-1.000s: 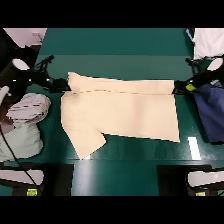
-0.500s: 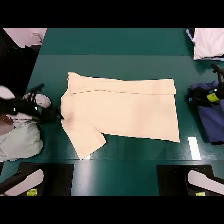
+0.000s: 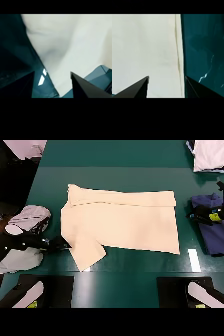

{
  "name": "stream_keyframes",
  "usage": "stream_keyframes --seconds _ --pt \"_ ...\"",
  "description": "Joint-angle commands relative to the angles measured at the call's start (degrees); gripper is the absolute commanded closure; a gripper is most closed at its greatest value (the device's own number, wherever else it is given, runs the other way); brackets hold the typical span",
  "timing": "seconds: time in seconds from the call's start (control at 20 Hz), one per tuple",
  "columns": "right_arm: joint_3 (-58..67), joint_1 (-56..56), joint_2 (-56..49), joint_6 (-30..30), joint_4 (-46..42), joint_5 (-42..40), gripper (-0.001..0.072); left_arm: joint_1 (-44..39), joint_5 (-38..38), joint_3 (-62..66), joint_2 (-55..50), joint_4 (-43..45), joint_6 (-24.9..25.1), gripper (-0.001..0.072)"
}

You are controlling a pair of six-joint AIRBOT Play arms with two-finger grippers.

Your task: Fold the shirts.

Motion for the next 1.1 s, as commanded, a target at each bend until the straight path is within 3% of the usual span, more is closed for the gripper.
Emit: stream_keyframes --seconds 0.0,0.05,0.1,0.15,0.25,0.3,0.35,0.55,0.75,1.05 --pt "-0.37 -0.07 0.44 -0.04 1.05 0.24 0.0182 -0.02 6.47 -2.54 0.28 -3.17 1.88 0.0178" --pt "-0.37 -0.09 0.44 -0.04 1.75 0.22 0.0182 -0.17 7.41 -2.51 0.28 -4.68 2.56 0.0178" --pt "-0.37 -0.07 0.44 -0.04 2.47 0.26 0.0182 -0.72 8.33 -2.51 0.28 -5.29 2.60 0.0229" --pt "-0.37 -0.07 0.44 -0.04 3.13 0.28 0.0182 -1.64 9.01 -2.51 0.28 -5.51 2.93 0.0331" --pt "-0.37 -0.07 0.44 -0.07 2.97 1.01 0.0182 -3.72 9.97 -2.51 0.28 -6.08 2.97 0.0348" --pt "-0.39 -0.13 0.44 -0.24 2.80 1.88 0.0182 -4.42 10.10 -2.49 0.28 -6.40 2.97 0.0412" --pt "-0.50 -0.52 0.44 -0.85 2.82 2.91 0.0182 -4.66 9.81 -2.47 0.28 -6.86 3.58 0.0679" --pt "-5.53 -3.89 0.57 -2.62 2.82 6.29 0.0181 -4.63 6.47 0.52 0.28 -7.15 3.91 0.0680" --pt "-16.26 -11.52 2.58 -6.34 2.36 4.68 0.0182 -4.66 1.44 7.13 0.28 -7.06 4.55 0.0680" --pt "-27.63 -18.10 0.33 -10.84 2.93 2.99 0.0199 -4.66 1.22 9.14 0.28 -7.17 4.57 0.0680"
